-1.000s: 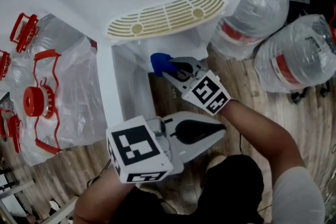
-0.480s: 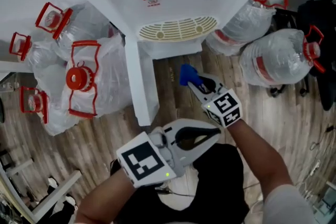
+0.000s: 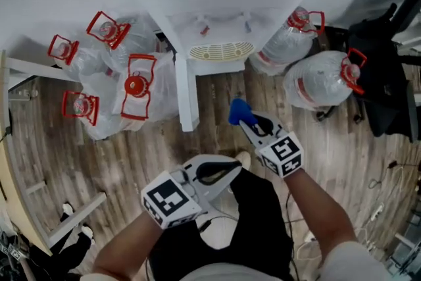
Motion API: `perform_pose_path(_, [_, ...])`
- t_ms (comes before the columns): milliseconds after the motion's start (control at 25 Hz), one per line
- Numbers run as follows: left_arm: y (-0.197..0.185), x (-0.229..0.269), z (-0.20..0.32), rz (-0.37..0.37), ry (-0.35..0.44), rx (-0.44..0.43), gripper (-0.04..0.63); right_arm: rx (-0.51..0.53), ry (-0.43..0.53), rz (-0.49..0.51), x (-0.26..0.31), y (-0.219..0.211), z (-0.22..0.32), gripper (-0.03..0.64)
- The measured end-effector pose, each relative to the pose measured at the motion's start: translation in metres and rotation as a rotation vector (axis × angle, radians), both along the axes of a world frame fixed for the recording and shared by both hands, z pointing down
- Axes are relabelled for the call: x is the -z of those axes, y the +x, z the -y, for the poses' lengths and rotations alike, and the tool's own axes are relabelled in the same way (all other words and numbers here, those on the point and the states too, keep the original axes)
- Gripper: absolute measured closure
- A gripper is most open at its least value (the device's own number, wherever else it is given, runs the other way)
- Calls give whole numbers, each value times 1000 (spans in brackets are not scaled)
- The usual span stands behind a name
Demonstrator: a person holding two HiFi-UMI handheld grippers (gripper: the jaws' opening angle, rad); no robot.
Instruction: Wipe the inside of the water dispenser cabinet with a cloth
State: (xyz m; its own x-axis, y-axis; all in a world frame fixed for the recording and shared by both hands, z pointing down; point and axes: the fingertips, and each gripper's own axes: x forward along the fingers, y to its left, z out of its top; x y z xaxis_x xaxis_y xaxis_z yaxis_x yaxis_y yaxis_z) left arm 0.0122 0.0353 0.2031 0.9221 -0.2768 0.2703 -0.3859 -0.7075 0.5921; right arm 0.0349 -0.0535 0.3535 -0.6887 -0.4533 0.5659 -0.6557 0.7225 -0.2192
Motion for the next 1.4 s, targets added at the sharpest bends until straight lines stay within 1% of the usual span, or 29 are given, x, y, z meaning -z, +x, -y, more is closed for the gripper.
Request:
perform_pose_path(160, [-6,45,-20,83,-4,29,594,15,-24,10,74,11,-29,531])
perform_pose_path(240, [-8,76,-28,113,-4,63,594,32,-27,14,115,16,-39,531])
perform_pose_path(360, [-10,127,-41,152,5,118,594,89,-26,5,180,18,-60,531])
perform_pose_path(480, [-7,173,-51,173,29,161,594,112,-19,28,237,25,-82,531])
perform_pose_path(600, [-6,209,-61,177,52,193,594,112,3,39,279,32,-100,531])
perform_pose_path(760, [-3,239,-103,183,51,175,593,66,6,52,313,45,-141,531])
perform_pose_path(840, [-4,249,-120,181,65,173,593,49,16,63,328,46,-153,531])
perform_pose_path(920, [-8,258,-138,182,73,181,594,58,29,63,344,41,-172,531])
perform_pose_path(960, [-11,264,-146,175,69,192,594,72,35,61,352,37,-183,531])
perform_pose_path(1040, [-18,276,-166,136,55,216,593,94,40,67,366,29,-209,531])
perform_pose_path(1120, [-25,287,-185,108,59,234,594,108,44,76,378,21,-234,531])
perform_pose_path(1280, [-35,293,-228,140,91,248,594,123,52,96,399,15,-288,531])
perform_pose_path(1400, [-45,296,-262,138,90,258,593,108,34,112,403,15,-327,531])
